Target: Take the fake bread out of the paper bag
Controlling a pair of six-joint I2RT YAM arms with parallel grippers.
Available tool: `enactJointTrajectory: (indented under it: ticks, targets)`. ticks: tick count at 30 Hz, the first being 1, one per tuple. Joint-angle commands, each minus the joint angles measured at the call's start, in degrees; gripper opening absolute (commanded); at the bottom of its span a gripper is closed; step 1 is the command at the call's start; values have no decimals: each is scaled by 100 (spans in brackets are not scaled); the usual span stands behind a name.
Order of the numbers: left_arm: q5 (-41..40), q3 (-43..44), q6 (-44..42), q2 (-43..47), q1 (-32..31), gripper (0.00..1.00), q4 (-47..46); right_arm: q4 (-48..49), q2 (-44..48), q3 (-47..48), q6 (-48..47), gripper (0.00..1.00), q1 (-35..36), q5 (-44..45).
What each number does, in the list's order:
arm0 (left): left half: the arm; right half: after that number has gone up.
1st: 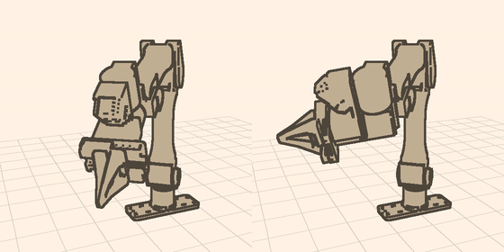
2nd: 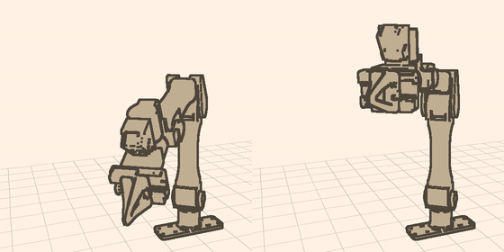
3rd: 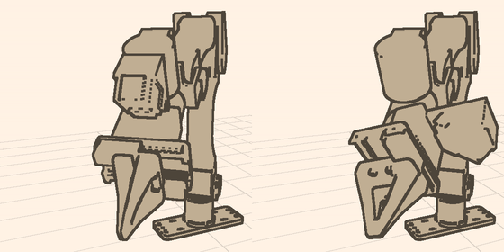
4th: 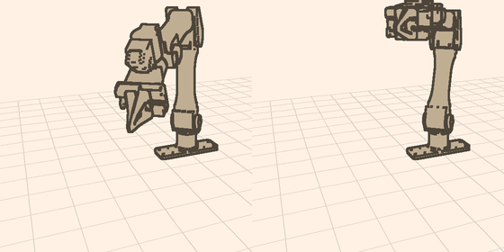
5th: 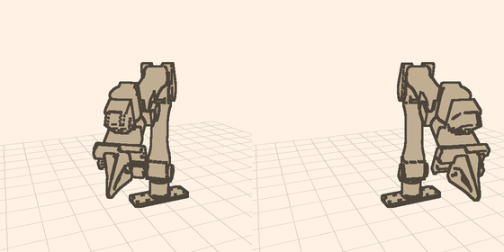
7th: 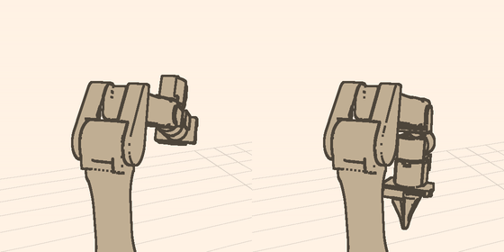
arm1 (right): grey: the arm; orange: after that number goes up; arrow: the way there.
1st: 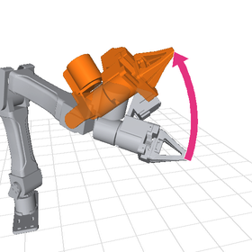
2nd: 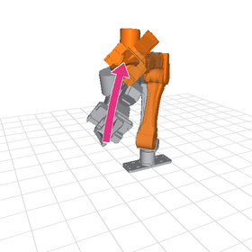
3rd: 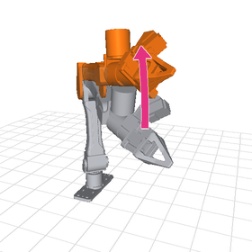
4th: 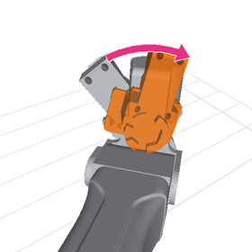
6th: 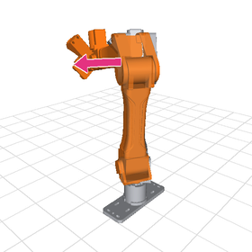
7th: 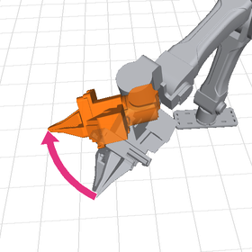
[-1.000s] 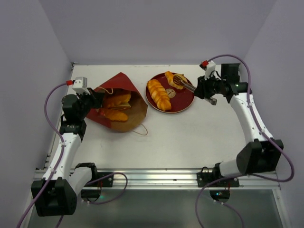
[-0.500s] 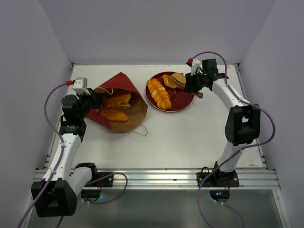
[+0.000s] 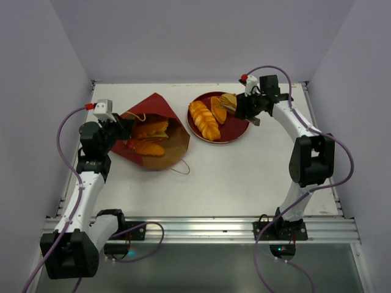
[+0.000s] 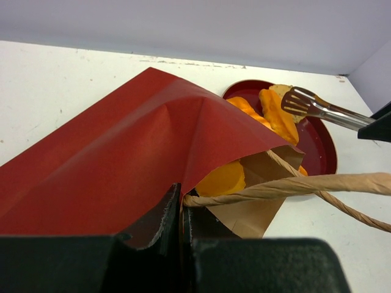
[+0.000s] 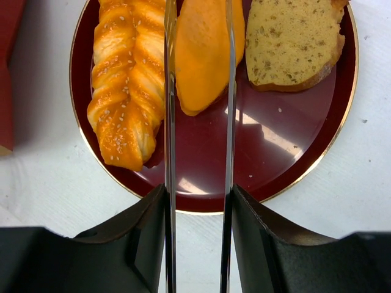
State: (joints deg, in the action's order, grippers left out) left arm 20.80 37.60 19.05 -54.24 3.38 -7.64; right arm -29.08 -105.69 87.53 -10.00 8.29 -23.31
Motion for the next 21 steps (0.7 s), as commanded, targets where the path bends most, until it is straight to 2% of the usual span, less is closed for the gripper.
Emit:
enactJointTrajectory:
  ticks: [1, 9, 12, 13, 17, 20, 21]
  targets:
    - [21, -25, -85, 98, 40, 9, -115, 175, 356, 274, 77, 47, 5, -130]
    - [21, -34, -85, 115, 49, 9, -115, 157, 821, 248, 112, 47, 5, -235]
    - [30, -34, -77, 115, 49, 9, -115, 17, 1198, 160, -1, 46, 5, -419]
    - [30, -25, -77, 124, 49, 9, -115, -88, 1295, 151, -89, 46, 5, -785]
    - [65, -16, -77, 124, 49, 9, -124, -1192, 1893, -16, -905, 45, 67, -1901]
    - [100, -25, -50, 98, 40, 9, -150, -2106, 2464, -227, -1994, 44, 470, -2108]
    - [109, -25, -33, 89, 49, 9, -159, -2215, 2613, -393, -2354, 44, 802, -2055]
